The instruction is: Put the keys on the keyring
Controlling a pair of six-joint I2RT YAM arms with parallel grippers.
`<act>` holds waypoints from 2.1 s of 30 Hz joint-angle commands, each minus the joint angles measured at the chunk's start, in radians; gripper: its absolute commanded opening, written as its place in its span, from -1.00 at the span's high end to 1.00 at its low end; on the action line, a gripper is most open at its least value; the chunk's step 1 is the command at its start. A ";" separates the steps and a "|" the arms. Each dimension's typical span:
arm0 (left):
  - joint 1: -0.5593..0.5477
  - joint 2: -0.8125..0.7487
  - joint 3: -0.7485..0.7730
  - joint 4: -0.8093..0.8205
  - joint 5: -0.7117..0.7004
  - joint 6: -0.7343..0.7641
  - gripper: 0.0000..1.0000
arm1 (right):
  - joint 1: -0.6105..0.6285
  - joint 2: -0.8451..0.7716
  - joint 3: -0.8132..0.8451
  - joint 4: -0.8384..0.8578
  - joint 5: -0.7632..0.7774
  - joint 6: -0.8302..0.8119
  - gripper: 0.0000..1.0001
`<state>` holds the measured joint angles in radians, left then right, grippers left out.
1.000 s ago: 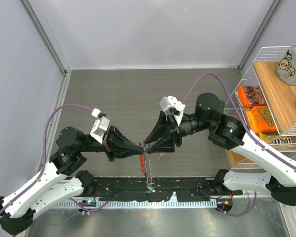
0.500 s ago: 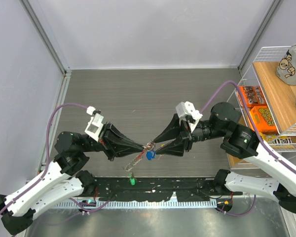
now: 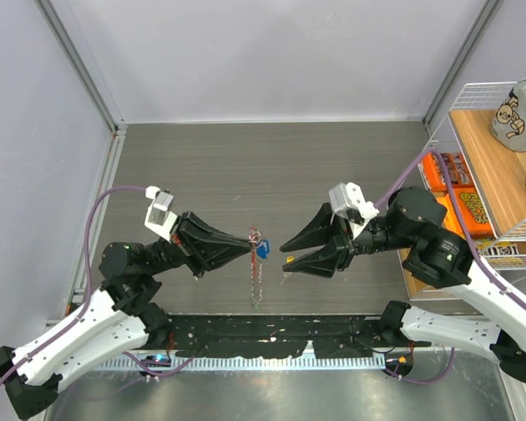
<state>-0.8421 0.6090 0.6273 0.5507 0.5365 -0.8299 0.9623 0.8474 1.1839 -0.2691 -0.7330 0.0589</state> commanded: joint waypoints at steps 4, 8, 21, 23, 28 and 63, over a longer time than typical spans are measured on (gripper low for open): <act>-0.002 0.001 -0.023 0.155 -0.089 -0.084 1.00 | 0.000 0.044 0.060 0.080 0.040 0.022 0.21; -0.002 0.006 -0.024 0.163 -0.086 -0.092 1.00 | 0.000 0.068 0.075 0.097 0.046 0.039 0.29; -0.002 -0.012 -0.032 0.167 -0.082 -0.094 1.00 | 0.000 0.142 0.102 0.143 0.064 0.108 0.53; -0.002 -0.015 -0.034 0.164 -0.082 -0.092 1.00 | 0.000 0.150 0.102 0.156 0.057 0.120 0.54; -0.002 -0.023 -0.031 0.150 -0.082 -0.081 1.00 | 0.000 0.157 0.103 0.180 0.046 0.140 0.56; -0.002 -0.035 -0.041 0.147 -0.125 -0.072 1.00 | 0.000 0.202 0.068 0.263 -0.054 0.236 0.56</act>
<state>-0.8421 0.5823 0.5827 0.6376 0.4362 -0.9096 0.9623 1.0477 1.2404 -0.0551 -0.7811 0.2806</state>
